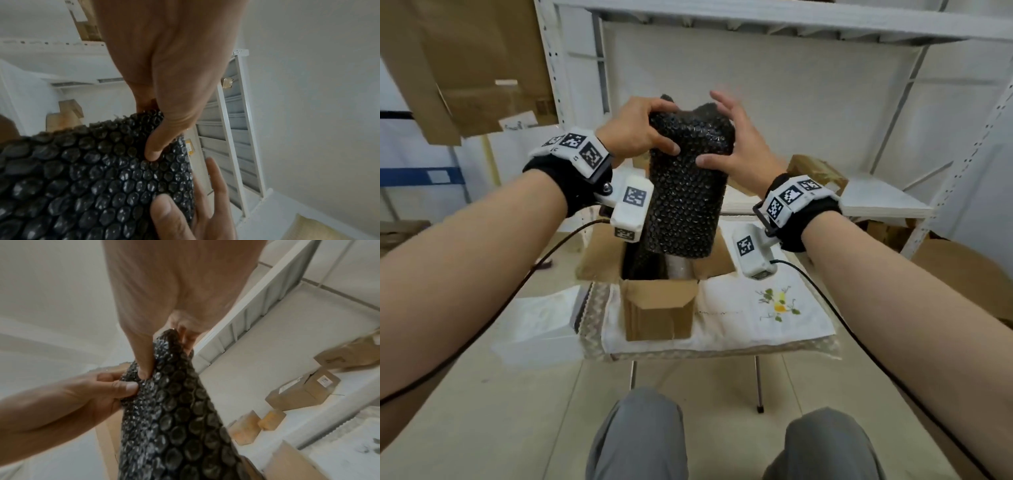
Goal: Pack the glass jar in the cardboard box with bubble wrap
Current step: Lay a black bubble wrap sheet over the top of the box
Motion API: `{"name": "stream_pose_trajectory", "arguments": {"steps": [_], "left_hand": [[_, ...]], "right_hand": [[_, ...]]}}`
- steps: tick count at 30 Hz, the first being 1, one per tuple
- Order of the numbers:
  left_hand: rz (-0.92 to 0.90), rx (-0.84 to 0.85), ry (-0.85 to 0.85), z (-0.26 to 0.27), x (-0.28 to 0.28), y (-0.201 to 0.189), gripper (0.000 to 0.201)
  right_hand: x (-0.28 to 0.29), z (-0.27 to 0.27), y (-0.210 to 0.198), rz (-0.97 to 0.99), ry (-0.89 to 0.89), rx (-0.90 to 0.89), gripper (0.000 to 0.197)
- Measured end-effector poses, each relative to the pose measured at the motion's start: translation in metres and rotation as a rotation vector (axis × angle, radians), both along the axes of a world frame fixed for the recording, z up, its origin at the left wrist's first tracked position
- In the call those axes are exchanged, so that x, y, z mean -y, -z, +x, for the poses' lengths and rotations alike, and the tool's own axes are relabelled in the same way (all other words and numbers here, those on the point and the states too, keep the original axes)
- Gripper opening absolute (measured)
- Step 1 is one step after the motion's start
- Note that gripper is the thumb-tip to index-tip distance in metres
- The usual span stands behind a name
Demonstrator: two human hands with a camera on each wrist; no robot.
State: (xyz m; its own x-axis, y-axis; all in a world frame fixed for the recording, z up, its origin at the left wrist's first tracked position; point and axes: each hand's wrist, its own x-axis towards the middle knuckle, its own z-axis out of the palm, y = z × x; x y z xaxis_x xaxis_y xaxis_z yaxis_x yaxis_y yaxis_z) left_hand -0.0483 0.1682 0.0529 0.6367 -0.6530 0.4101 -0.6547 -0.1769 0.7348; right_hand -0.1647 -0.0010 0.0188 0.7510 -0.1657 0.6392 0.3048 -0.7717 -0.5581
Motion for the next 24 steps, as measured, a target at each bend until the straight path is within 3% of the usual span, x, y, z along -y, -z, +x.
{"name": "stream_pose_trajectory", "arguments": {"steps": [3, 6, 13, 17, 24], "left_hand": [[0.103, 0.140, -0.101, 0.011, -0.008, 0.011, 0.066], [0.161, 0.211, -0.168, 0.021, -0.016, 0.027, 0.039], [0.054, -0.132, -0.151, 0.049, -0.026, 0.055, 0.041], [0.014, -0.250, -0.179, 0.062, -0.018, 0.072, 0.045], [0.242, -0.246, -0.264, 0.088, -0.003, 0.118, 0.046]], "right_hand": [[-0.007, 0.013, 0.011, 0.015, 0.026, -0.091, 0.098], [-0.013, 0.026, 0.025, 0.050, 0.093, -0.113, 0.090], [-0.013, 0.055, 0.048, 0.518, 0.009, -0.191, 0.064], [-0.013, 0.070, 0.064, 0.540, 0.068, -0.234, 0.060], [-0.006, 0.097, 0.113, 0.413, 0.149, -0.489, 0.073]]}}
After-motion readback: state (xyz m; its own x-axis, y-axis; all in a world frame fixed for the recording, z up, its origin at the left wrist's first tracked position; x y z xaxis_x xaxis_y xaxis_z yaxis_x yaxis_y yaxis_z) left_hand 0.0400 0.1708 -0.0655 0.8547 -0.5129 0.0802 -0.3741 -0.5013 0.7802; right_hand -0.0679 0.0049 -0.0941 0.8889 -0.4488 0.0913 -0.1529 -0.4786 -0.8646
